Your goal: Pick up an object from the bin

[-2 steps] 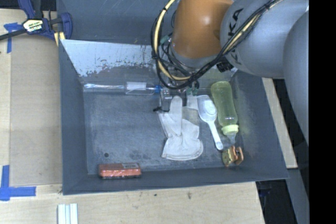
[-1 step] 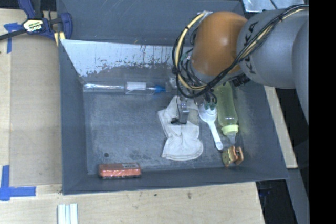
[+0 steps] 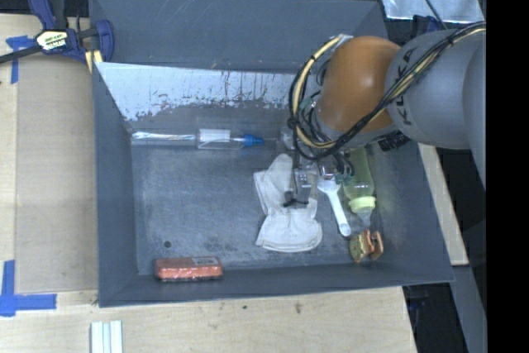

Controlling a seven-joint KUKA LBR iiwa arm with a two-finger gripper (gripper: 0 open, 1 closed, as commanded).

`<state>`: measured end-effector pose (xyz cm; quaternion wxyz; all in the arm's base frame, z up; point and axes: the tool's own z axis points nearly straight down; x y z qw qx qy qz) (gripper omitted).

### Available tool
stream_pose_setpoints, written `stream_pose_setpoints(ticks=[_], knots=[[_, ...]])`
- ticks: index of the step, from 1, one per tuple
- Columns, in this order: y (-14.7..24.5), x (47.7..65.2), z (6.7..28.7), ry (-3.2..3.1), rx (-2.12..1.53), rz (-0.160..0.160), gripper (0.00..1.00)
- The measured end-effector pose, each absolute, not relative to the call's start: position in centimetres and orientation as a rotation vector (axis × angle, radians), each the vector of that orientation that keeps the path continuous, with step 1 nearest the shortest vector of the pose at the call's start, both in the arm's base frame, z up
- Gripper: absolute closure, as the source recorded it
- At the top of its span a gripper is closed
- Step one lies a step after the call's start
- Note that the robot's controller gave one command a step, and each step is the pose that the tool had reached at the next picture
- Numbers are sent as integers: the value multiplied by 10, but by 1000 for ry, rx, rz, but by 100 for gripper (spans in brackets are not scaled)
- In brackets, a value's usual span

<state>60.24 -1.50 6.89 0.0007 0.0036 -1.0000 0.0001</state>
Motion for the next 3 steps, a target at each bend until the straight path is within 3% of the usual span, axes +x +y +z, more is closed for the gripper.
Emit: stream_pose_setpoints(ticks=[1, 2, 3], knots=[[-21, 598, 73, -3149, 31, 0, 100], [-21, 598, 73, -3149, 30, 0, 100], [-48, 594, 233, -3148, -48, 1, 100]])
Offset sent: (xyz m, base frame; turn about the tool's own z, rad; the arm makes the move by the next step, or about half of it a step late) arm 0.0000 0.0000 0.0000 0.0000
